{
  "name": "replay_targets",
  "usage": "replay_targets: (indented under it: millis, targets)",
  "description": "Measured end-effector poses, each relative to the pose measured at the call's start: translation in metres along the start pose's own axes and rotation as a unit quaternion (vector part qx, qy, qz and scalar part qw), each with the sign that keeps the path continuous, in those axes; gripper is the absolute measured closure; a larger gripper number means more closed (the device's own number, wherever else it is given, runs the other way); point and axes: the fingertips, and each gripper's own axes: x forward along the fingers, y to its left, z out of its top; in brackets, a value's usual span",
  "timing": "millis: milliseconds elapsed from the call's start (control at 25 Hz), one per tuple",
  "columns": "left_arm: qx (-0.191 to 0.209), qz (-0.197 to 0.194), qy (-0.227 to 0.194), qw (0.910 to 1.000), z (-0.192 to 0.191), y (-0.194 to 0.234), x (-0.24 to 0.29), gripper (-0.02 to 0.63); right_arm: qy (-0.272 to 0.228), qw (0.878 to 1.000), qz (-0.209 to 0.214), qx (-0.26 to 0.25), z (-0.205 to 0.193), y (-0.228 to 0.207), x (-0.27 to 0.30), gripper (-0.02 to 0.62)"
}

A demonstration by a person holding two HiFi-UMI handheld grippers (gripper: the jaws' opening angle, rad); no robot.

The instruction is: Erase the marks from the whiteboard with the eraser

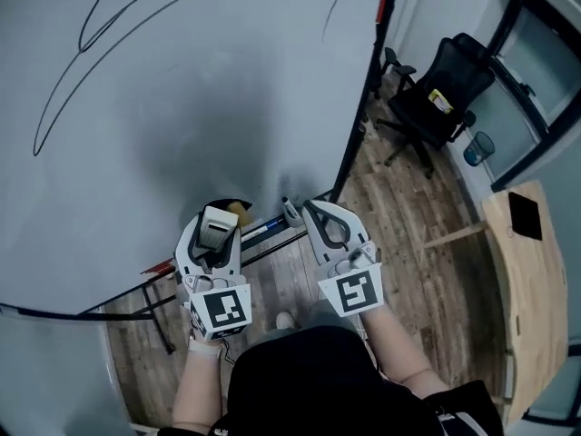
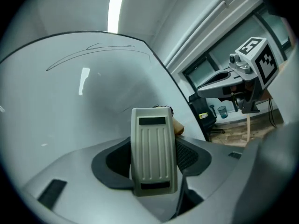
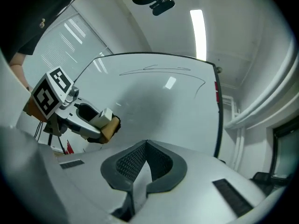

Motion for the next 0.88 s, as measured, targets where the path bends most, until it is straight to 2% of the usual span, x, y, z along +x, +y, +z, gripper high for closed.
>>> replay_targets:
  millis: [160,360,480,640,880]
  targets:
    - [-0.008,0.084,0.027,0.9960,-0.003,0.040,-0.010,0.339,-0.046,0.996,0.078,-0.012,0.020,0.016,0.048,0.568]
    - [-0.013,0.179,0.057,0.9821,-0.014,0.092,-0.031,0.339,-0.096,0.981,0.167,-0.028,0.048,0.043,0.094,0.568]
    - [0.001,0.246,0.062,0.9674,0.009,0.132,-0.047,0.339,-0.128,0.969,0.208,-0.031,0.075,0.051,0.109,0.568]
    - [0.007,0.331,0.055,0.9421,0.038,0.189,-0.070,0.339,-0.167,0.951,0.257,-0.030,0.107,0.065,0.129,0.568]
    - [0.016,0.400,0.031,0.9157,0.074,0.248,-0.101,0.339,-0.174,0.939,0.294,-0.029,0.126,0.081,0.119,0.568]
